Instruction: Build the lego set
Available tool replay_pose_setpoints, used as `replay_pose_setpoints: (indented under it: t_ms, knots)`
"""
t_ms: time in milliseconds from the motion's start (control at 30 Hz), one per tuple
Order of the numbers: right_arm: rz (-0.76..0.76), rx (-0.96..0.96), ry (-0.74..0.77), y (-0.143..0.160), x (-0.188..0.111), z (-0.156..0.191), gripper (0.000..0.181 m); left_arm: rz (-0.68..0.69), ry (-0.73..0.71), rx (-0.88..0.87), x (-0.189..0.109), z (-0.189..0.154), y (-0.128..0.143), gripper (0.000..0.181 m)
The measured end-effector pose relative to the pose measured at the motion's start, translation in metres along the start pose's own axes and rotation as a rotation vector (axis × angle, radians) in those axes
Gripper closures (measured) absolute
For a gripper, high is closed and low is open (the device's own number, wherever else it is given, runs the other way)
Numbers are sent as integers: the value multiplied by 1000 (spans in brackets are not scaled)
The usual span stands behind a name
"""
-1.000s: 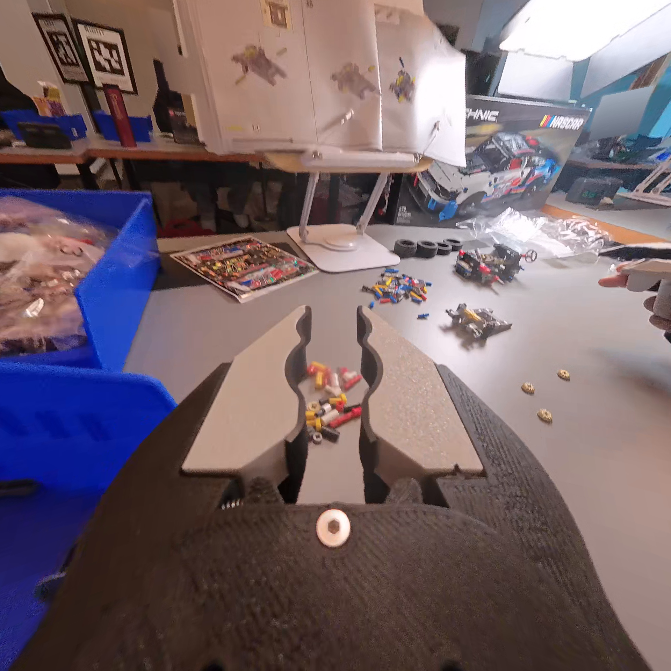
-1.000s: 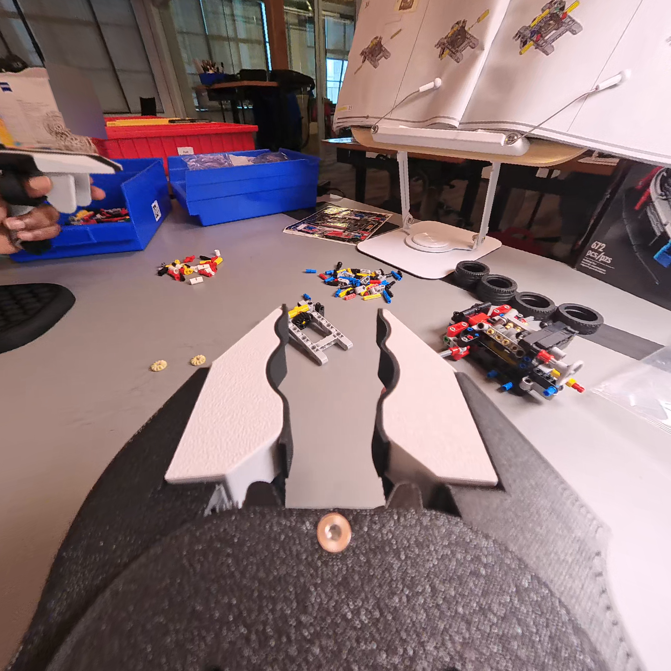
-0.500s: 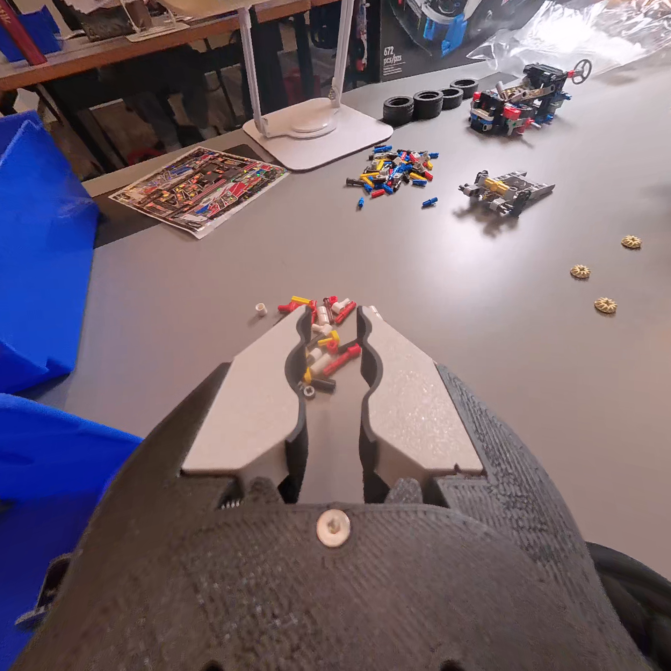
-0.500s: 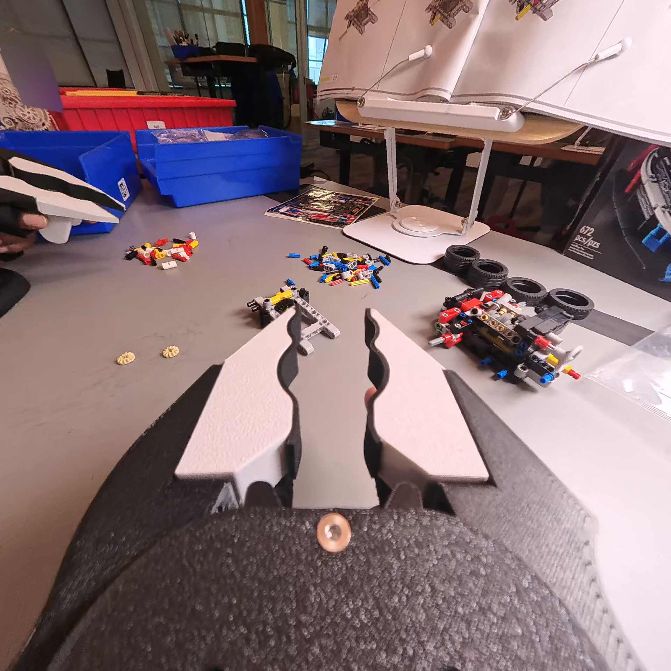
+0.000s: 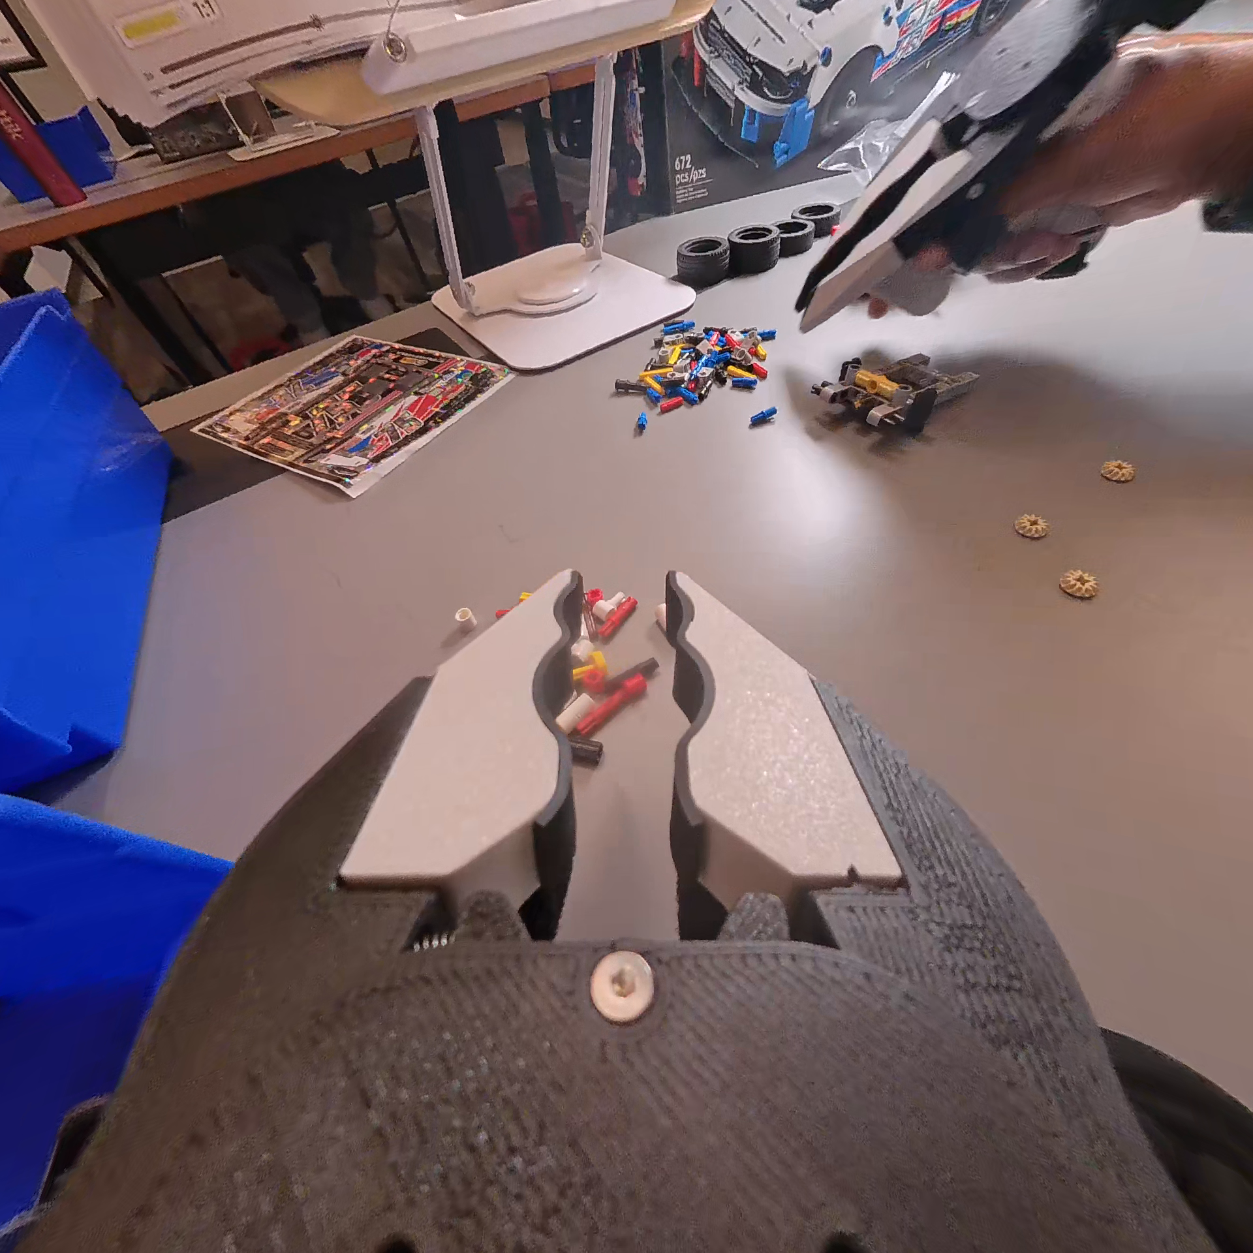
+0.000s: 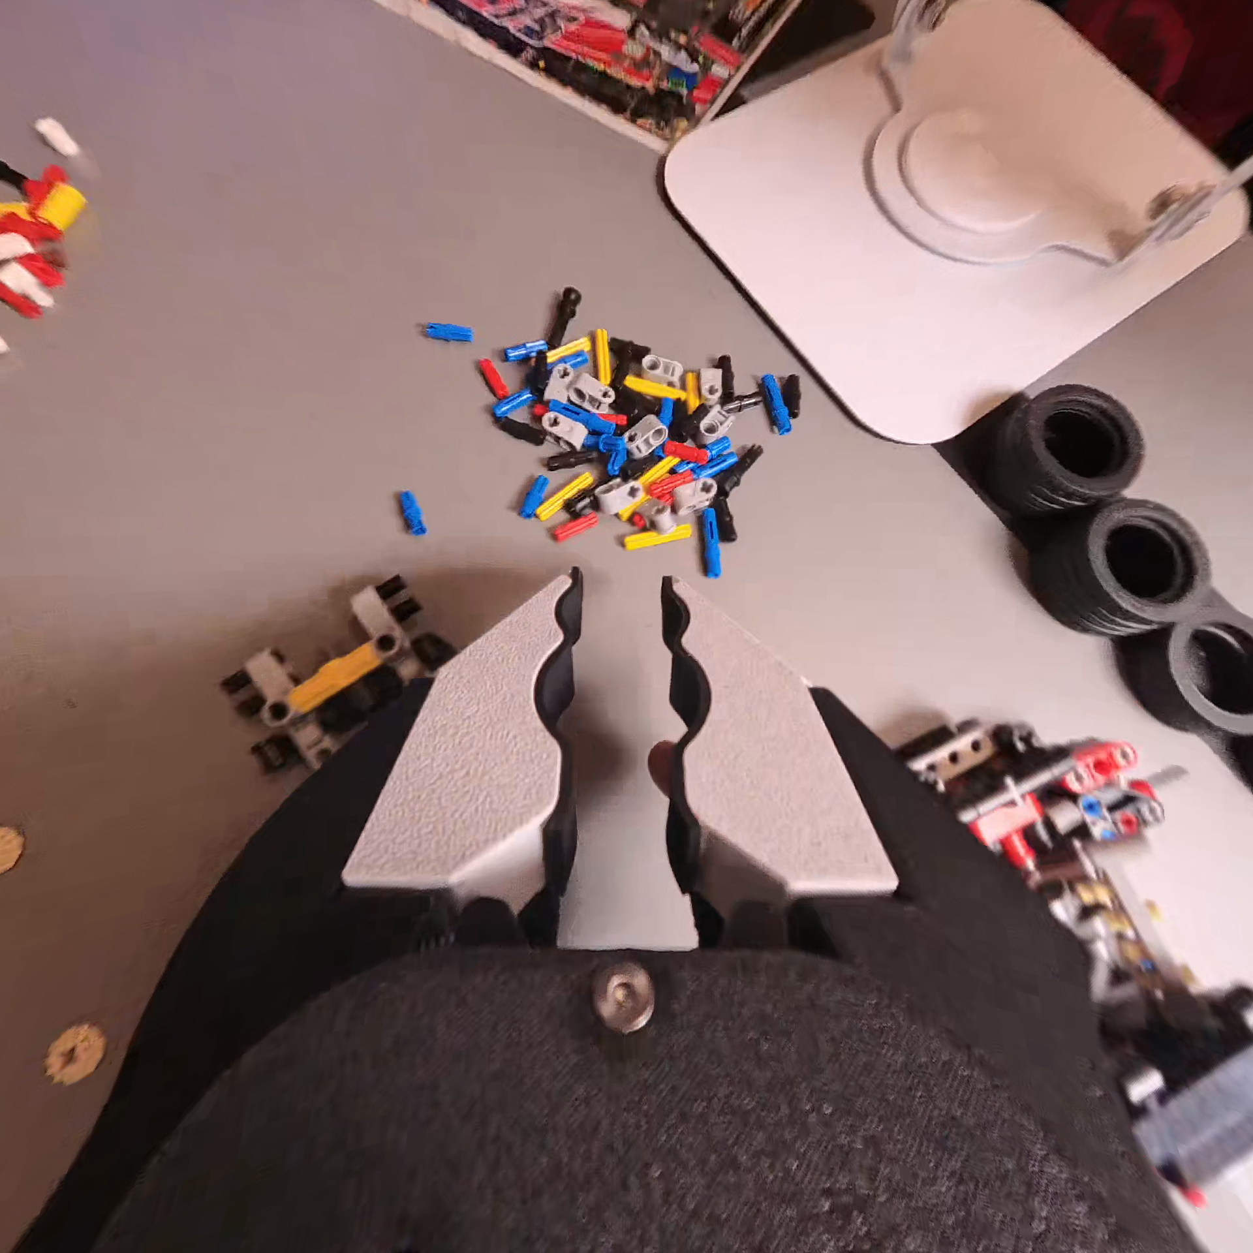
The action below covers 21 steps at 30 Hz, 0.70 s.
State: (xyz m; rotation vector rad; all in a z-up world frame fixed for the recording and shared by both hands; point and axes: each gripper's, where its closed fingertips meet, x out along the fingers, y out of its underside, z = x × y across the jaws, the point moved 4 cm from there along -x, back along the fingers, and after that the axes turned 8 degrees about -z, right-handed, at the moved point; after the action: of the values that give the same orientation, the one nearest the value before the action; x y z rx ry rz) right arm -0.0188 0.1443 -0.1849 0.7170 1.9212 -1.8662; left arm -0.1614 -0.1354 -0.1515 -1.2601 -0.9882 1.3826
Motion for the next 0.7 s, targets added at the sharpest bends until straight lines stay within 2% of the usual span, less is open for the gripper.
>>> replay_pose_setpoints:
  t_ms: [33,133,333,700]
  knots:
    - [28,1,-9,-1,9,-3,158,-4,0,1,-1,0,0,159]
    - [101,-28,-52,0,25,-9,147,-13,4,-3,-3,1,-1,159]
    - [170,-88,-144,-1,35,-13,145,-27,20,-15,-5,2,-2,159]
    - [192,-123,-206,-4,40,-18,159,-29,20,-29,-8,5,-2,159]
